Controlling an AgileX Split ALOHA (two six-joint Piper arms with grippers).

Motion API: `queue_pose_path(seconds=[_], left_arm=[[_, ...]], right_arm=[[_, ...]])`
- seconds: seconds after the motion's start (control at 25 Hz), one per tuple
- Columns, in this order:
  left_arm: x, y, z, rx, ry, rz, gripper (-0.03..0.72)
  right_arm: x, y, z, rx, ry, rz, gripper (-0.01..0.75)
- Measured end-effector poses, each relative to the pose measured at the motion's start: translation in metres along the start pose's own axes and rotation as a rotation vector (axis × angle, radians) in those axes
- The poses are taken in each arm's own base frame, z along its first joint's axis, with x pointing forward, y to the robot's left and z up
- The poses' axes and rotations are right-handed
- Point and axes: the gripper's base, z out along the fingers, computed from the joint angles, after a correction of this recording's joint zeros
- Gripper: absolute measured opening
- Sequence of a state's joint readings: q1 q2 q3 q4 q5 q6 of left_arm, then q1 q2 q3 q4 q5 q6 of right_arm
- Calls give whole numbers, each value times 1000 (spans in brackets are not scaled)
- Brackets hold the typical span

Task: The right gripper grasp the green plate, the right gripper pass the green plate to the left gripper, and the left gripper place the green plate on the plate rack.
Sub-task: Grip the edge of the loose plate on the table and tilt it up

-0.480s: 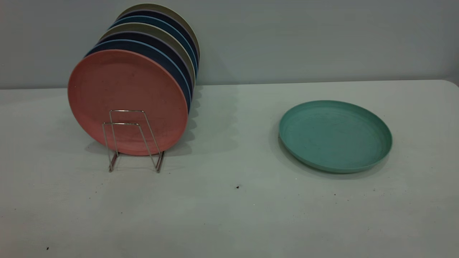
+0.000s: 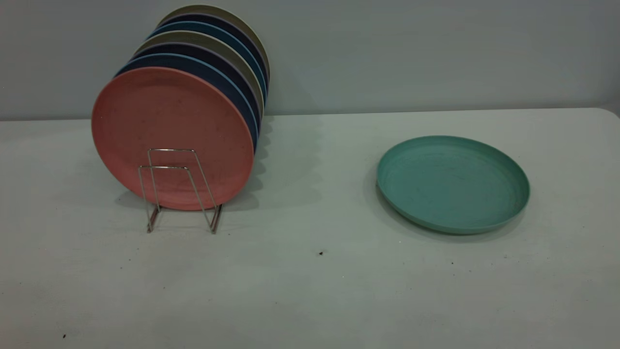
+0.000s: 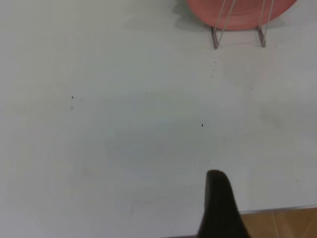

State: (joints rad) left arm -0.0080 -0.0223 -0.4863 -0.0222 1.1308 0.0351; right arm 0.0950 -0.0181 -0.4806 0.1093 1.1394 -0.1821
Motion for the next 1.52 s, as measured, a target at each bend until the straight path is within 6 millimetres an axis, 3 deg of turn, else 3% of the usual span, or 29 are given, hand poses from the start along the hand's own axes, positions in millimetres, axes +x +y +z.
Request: queue_pose_path(seconds=[1.24, 1.4, 1.52], left_arm=[[-2, 2, -1, -21, -4, 3, 512], [-26, 7, -3, -73, -5, -55, 522], [-58, 9, 14, -78, 47, -61, 535]], right_arm=[[0, -1, 0, 13, 3, 29, 357], [-14, -5, 15, 7, 91, 48, 381], [-38, -11, 38, 8, 134, 60, 436]])
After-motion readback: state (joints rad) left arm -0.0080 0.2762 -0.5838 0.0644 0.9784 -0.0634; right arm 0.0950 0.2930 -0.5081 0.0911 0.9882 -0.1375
